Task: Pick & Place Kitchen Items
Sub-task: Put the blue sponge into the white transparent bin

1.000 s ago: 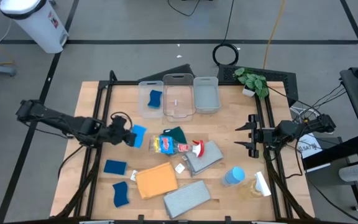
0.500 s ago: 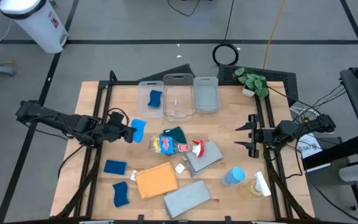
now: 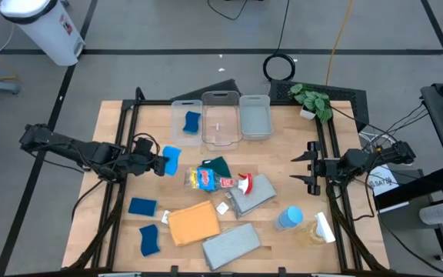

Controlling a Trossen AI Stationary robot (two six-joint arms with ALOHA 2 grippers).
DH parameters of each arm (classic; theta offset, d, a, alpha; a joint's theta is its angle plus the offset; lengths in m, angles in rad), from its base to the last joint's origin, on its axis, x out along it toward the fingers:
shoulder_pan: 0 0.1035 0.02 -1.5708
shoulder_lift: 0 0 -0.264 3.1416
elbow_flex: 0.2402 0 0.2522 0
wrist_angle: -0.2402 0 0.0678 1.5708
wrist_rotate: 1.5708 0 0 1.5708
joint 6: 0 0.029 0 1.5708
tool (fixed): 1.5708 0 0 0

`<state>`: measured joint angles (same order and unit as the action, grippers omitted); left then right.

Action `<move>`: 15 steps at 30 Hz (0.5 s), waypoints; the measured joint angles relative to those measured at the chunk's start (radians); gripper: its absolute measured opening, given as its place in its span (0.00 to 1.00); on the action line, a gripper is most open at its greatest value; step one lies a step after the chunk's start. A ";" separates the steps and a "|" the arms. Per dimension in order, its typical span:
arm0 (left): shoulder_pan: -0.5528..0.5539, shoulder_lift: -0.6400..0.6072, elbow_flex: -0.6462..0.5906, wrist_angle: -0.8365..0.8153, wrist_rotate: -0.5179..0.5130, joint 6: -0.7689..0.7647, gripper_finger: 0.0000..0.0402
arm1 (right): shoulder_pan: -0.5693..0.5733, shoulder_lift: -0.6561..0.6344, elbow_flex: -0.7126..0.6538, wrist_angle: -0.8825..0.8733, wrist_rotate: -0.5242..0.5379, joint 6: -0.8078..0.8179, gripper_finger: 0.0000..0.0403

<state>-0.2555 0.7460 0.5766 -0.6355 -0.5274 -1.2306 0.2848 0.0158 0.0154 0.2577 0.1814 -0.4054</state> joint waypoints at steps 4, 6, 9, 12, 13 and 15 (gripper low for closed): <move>0.000 0.000 0.000 0.062 -0.028 0.036 0.02 | 0.000 0.000 0.000 0.000 0.000 0.000 0.52; 0.009 -0.002 0.000 0.117 -0.031 0.072 0.04 | 0.000 0.000 0.000 0.000 0.000 0.000 0.52; 0.036 -0.002 0.001 0.224 -0.017 0.163 0.03 | 0.000 0.000 0.000 0.000 0.000 0.000 0.52; 0.075 -0.002 0.001 0.344 0.019 0.263 0.02 | 0.000 0.000 0.000 0.000 0.000 0.000 0.52; 0.090 -0.002 0.001 0.384 0.038 0.291 0.02 | 0.000 0.000 0.000 0.000 0.000 0.000 0.52; 0.125 -0.002 0.001 0.459 0.079 0.343 0.04 | 0.000 0.000 0.000 0.000 0.000 0.000 0.52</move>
<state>-0.1305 0.7437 0.5777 -0.1763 -0.4479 -0.8872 0.2852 0.0158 0.0154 0.2577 0.1814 -0.4057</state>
